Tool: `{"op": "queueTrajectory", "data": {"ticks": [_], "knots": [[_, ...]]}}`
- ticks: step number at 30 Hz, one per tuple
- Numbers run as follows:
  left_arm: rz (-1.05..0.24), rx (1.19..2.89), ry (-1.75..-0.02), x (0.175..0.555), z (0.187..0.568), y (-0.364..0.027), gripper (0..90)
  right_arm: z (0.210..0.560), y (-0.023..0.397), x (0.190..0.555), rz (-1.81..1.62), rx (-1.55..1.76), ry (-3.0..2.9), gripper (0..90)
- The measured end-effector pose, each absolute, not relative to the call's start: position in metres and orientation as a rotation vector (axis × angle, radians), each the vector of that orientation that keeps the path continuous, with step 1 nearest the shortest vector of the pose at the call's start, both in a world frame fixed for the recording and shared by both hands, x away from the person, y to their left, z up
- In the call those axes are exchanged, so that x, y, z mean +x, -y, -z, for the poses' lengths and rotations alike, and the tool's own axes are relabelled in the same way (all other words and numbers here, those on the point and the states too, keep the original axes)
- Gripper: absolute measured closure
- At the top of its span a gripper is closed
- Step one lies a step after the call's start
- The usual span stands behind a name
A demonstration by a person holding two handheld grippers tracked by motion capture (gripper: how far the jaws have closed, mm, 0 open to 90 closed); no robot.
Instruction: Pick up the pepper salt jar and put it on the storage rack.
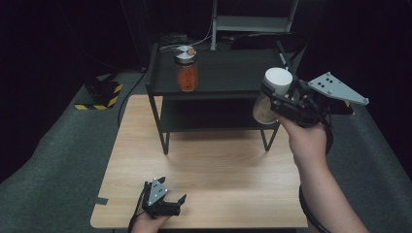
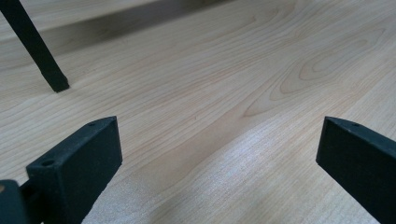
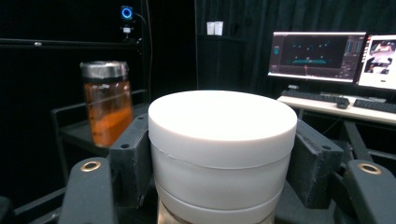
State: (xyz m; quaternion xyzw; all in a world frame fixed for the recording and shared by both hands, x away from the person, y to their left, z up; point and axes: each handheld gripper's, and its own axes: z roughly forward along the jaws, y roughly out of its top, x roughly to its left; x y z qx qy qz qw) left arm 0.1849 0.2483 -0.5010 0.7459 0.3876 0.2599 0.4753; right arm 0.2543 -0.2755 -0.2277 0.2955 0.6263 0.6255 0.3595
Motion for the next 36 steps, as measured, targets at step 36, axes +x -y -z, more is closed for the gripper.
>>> {"op": "queueTrajectory", "data": {"ticks": [36], "knots": [[-0.617, 1.817, -0.934, 0.186, 0.502, -0.253, 0.4, 0.197, 0.248, 0.294, -1.6, 0.777, -1.556, 33.3]]}}
